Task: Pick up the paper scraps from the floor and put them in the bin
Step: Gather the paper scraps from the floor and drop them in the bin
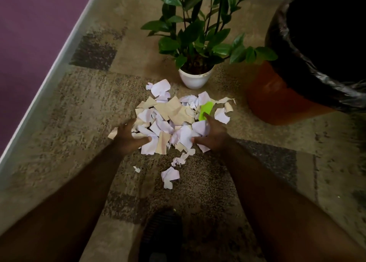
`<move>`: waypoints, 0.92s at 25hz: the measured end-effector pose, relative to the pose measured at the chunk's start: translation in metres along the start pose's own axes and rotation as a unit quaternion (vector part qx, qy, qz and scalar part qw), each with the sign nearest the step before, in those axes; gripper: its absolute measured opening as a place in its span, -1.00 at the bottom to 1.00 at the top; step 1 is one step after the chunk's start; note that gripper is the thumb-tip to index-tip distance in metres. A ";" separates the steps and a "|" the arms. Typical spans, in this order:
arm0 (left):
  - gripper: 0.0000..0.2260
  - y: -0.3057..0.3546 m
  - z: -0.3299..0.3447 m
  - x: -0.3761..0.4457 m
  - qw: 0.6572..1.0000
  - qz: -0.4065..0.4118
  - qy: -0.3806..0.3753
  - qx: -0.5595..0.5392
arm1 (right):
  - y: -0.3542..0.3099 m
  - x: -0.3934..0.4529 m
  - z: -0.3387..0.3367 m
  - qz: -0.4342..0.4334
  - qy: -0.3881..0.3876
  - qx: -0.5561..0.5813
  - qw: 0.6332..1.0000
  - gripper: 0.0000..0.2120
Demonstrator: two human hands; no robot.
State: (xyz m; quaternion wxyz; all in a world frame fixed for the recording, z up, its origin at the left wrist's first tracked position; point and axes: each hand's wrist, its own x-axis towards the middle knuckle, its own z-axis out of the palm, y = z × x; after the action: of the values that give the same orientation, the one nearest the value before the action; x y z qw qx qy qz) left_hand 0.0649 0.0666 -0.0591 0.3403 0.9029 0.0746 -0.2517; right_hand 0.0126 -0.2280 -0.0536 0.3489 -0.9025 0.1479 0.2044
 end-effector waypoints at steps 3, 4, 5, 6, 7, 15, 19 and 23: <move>-0.16 0.009 0.015 -0.005 0.997 0.023 -0.008 0.067 | -0.022 0.001 0.013 -0.038 -0.067 -0.031 0.997 0.00; -0.15 0.010 0.018 -0.007 0.993 0.025 -0.016 0.118 | -0.027 -0.003 0.020 -0.051 -0.082 -0.047 0.994 -0.05; -0.13 0.010 0.022 -0.011 0.985 0.026 -0.028 0.169 | -0.030 -0.008 0.026 -0.066 -0.091 -0.072 0.991 -0.11; -0.13 0.009 0.027 -0.015 0.976 0.029 -0.038 0.214 | -0.031 -0.014 0.033 -0.081 -0.092 -0.104 0.987 -0.19; -0.17 0.008 0.030 -0.020 0.968 0.042 -0.039 0.244 | -0.032 -0.021 0.040 -0.094 -0.089 -0.131 0.983 -0.26; -0.66 -0.004 0.033 -0.050 0.958 0.198 -0.009 0.209 | -0.029 -0.048 0.055 -0.100 -0.107 -0.151 0.978 -0.65; -0.83 0.002 0.028 -0.052 0.959 0.136 -0.014 0.246 | -0.028 -0.051 0.049 -0.057 -0.108 -0.145 0.982 -0.71; -0.82 0.016 0.014 -0.058 0.958 0.095 0.002 0.272 | -0.032 -0.053 0.020 -0.052 -0.132 -0.119 0.983 -0.73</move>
State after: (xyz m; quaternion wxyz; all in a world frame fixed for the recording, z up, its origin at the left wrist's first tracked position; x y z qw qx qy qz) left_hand 0.0142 0.0474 -0.0293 0.1045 0.9648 -0.0822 -0.2268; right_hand -0.0259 -0.1848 -0.0234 0.2659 -0.9092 0.0282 0.3191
